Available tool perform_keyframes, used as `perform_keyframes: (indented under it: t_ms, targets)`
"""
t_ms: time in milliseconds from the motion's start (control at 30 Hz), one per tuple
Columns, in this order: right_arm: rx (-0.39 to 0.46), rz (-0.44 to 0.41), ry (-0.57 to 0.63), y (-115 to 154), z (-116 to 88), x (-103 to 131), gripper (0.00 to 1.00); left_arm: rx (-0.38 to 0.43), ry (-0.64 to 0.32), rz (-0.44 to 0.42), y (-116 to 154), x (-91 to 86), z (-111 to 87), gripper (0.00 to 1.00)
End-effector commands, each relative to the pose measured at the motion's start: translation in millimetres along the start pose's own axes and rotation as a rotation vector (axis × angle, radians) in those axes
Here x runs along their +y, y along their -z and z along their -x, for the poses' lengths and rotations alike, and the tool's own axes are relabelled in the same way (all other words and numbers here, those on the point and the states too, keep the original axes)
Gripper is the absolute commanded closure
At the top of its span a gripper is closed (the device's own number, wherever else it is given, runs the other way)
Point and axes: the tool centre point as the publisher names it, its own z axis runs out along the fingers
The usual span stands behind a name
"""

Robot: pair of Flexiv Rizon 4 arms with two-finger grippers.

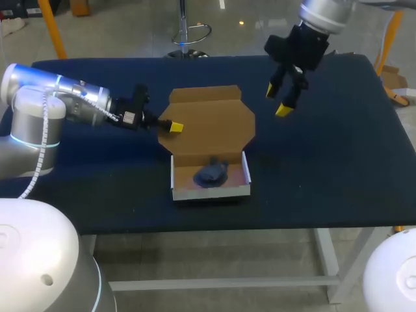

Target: Assemble the packaging by folding the flat box into shape, placing the metal phone stand inside, and closing the box properly

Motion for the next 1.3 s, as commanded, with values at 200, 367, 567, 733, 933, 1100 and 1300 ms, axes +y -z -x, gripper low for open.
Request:
perform_keyframes:
  t_ms: [200,367,567,733,933,1100,1300]
  targets:
    - [-0.021,-0.034,0.001,3.1,-4.7,10.0,0.00,-0.064,-0.085,-0.052,9.5,3.7,-15.8,1.00]
    - [-0.046,-0.049,0.001,3.9,-5.7,13.2,0.00,-0.086,-0.153,-0.060,12.1,0.5,-23.8,1.00]
    - [-0.084,-0.064,0.003,7.5,-6.3,16.3,0.00,-0.111,-0.213,-0.054,8.9,-3.0,-29.4,1.00]
    - [-0.115,-0.079,0.008,8.4,-5.3,21.0,0.00,-0.109,-0.244,-0.061,7.0,-5.7,-28.9,1.00]
    - [-0.143,-0.077,0.013,9.6,-3.6,24.9,0.00,-0.097,-0.295,-0.074,4.0,-4.3,-26.0,1.00]
    - [-0.160,-0.073,0.018,12.7,-1.4,28.6,0.00,-0.114,-0.337,-0.078,-0.8,-1.0,-20.8,1.00]
    - [-0.168,-0.074,0.023,13.6,0.1,32.4,0.00,-0.104,-0.394,-0.096,0.1,-0.3,-21.7,1.00]
